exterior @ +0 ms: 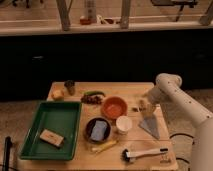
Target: Place fork in paper cup
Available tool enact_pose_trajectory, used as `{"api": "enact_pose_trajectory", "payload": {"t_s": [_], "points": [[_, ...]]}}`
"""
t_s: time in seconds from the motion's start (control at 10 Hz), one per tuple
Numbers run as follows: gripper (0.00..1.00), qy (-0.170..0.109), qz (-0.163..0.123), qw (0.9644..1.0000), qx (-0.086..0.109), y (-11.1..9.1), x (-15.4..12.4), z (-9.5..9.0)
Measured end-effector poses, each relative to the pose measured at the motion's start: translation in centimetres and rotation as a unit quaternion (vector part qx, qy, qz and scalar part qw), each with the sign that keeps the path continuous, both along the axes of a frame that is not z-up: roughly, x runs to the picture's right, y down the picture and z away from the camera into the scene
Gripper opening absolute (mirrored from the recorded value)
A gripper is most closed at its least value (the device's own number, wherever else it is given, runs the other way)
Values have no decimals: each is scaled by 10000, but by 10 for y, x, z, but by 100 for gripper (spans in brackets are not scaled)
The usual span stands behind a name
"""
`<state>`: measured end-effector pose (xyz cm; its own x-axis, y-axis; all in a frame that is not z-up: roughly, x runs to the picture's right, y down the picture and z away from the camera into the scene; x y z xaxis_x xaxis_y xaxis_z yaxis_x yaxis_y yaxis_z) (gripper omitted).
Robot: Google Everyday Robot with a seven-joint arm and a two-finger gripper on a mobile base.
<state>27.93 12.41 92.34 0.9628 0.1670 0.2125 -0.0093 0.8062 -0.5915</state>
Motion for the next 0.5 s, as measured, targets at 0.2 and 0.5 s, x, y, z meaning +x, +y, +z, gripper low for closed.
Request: {"api": "enact_pose_trajectory", "payload": {"t_s": [0.2, 0.5], "points": [[80, -56, 52, 10000, -27, 0, -3, 2], [75, -138, 41, 9999, -29, -5, -12, 8]]}}
